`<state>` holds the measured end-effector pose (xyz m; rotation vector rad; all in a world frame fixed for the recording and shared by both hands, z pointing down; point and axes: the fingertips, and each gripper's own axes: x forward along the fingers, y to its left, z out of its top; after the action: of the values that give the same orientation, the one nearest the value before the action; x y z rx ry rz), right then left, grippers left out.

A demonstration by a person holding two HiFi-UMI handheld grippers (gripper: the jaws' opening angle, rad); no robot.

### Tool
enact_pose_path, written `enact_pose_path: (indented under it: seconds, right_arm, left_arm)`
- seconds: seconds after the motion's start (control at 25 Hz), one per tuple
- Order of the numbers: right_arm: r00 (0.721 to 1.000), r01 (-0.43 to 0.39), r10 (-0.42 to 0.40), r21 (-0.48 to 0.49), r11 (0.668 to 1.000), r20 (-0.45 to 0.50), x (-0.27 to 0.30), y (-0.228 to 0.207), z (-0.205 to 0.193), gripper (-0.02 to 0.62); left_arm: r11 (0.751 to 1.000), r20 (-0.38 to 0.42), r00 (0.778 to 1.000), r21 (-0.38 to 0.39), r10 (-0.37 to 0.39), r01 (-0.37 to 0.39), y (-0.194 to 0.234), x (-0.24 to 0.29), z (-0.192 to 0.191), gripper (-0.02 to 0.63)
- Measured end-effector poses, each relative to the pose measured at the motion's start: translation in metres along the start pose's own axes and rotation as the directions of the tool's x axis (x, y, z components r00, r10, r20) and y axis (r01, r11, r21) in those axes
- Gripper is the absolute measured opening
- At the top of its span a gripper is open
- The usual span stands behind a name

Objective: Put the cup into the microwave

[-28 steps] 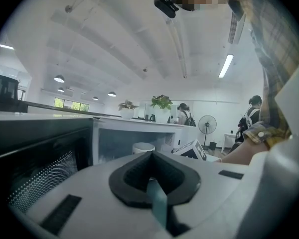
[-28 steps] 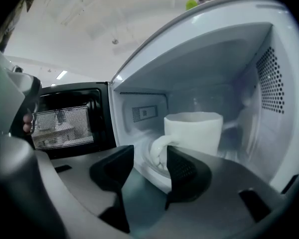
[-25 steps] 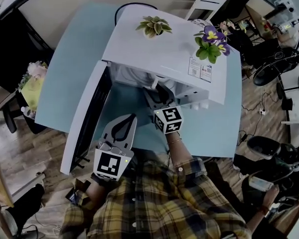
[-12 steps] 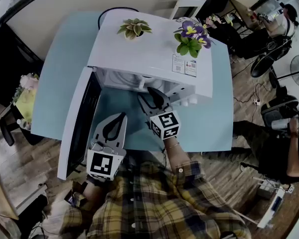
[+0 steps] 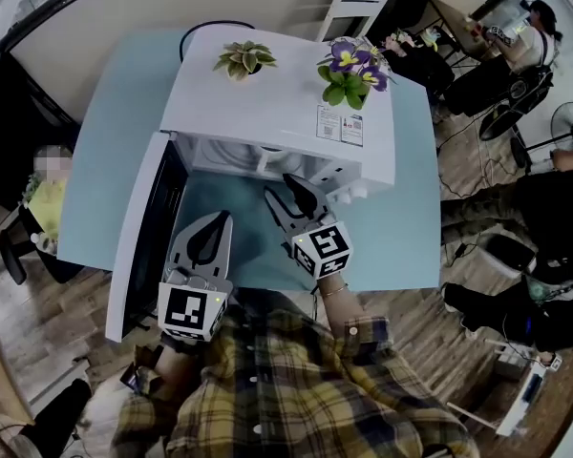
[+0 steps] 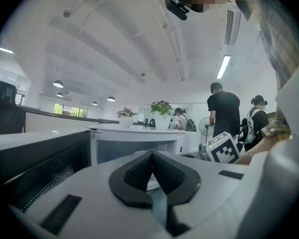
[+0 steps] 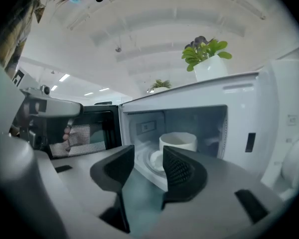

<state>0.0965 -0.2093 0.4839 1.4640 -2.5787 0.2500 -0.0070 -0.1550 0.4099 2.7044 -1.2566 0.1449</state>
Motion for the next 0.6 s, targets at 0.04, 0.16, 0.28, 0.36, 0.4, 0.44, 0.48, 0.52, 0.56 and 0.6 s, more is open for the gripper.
enact_pose_path:
  seconds: [0.04, 0.16, 0.28, 0.36, 0.4, 0.44, 0.48, 0.52, 0.56, 0.6]
  right_arm:
    - [1.0, -0.004, 0.004, 0.0, 1.0, 0.006, -0.003, 0.001, 0.003, 0.183]
    - [0.999, -0.013, 0.014, -0.007, 1.0, 0.034, -0.012, 0.003, 0.016, 0.171]
    - [0.998, -0.018, 0.02, -0.025, 1.0, 0.064, -0.023, 0.006, 0.031, 0.156]
    - [0.996, -0.019, 0.022, -0.033, 0.999, 0.086, -0.031, 0.007, 0.041, 0.144]
    - [0.995, -0.019, 0.022, -0.036, 0.999, 0.096, -0.036, 0.008, 0.046, 0.135]
    - [0.994, -0.018, 0.022, -0.04, 0.999, 0.107, -0.04, 0.01, 0.052, 0.13]
    - [0.993, -0.018, 0.023, -0.043, 0.999, 0.116, -0.045, 0.011, 0.057, 0.12]
    - [0.992, -0.018, 0.024, -0.048, 0.999, 0.126, -0.05, 0.012, 0.062, 0.115]
    - [0.991, -0.018, 0.025, -0.053, 0.998, 0.135, -0.054, 0.013, 0.067, 0.107]
    - [0.989, -0.018, 0.026, -0.057, 0.998, 0.144, -0.059, 0.014, 0.073, 0.099]
  left_arm:
    - [1.0, 0.002, 1.0, 0.001, 0.001, -0.001, 0.0, 0.0, 0.002, -0.008]
    - [1.0, 0.019, 1.0, 0.009, 0.003, -0.004, -0.001, 0.0, 0.008, -0.008]
    - [1.0, 0.03, 1.0, 0.014, 0.005, -0.005, -0.001, -0.001, 0.012, -0.008]
    - [1.0, 0.036, 0.999, 0.016, 0.006, -0.007, -0.002, -0.002, 0.015, -0.008]
    - [1.0, 0.041, 0.999, 0.019, 0.006, -0.007, -0.002, -0.003, 0.017, -0.008]
    - [1.0, 0.046, 0.999, 0.022, 0.005, -0.006, -0.003, -0.004, 0.019, -0.008]
    - [1.0, 0.051, 0.999, 0.024, 0.005, -0.006, -0.004, -0.005, 0.022, -0.008]
    - [1.0, 0.054, 0.999, 0.026, 0.006, -0.007, -0.004, -0.007, 0.024, -0.008]
    - [1.0, 0.057, 0.998, 0.028, 0.007, -0.008, -0.004, -0.008, 0.026, -0.008]
    - [1.0, 0.06, 0.998, 0.029, 0.008, -0.01, -0.005, -0.009, 0.027, -0.008]
